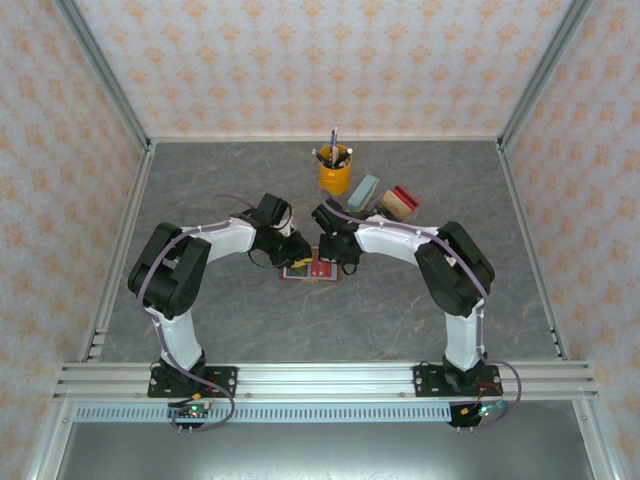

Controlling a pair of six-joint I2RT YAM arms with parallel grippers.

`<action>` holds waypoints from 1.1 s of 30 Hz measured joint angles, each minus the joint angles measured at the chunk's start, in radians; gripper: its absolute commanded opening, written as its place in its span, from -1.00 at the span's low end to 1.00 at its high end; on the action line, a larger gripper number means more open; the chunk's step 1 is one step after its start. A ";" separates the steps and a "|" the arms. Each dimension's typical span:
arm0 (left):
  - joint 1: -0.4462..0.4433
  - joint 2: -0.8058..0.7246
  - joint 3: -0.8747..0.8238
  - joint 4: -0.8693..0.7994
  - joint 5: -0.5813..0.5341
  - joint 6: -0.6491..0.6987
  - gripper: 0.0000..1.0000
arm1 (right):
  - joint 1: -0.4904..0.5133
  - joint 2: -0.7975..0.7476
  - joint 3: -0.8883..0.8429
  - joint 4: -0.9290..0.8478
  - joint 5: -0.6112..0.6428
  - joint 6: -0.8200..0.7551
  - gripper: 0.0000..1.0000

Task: Take the credit cards out of the card holder

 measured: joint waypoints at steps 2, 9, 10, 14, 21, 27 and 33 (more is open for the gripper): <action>0.000 0.000 0.000 0.005 0.010 -0.005 -0.60 | 0.000 0.000 0.000 0.000 -0.001 0.000 -0.83; 0.000 0.016 0.005 0.018 0.027 -0.010 -0.59 | -0.003 0.001 0.000 0.000 -0.008 0.000 -0.84; 0.000 0.017 0.005 0.018 0.025 -0.010 -0.58 | -0.003 0.001 0.000 0.000 -0.010 0.000 -0.84; 0.000 0.017 0.005 0.017 0.019 -0.010 -0.58 | -0.003 0.001 0.000 0.001 -0.011 0.000 -0.84; 0.000 0.024 0.005 0.018 0.017 -0.008 -0.57 | -0.003 0.002 0.000 0.004 -0.013 0.001 -0.84; 0.001 0.042 0.005 0.026 0.033 -0.006 -0.57 | -0.006 0.004 0.000 0.011 -0.020 0.001 -0.84; 0.002 0.048 0.004 0.058 0.068 -0.010 -0.62 | -0.006 0.005 0.000 0.011 -0.023 0.001 -0.84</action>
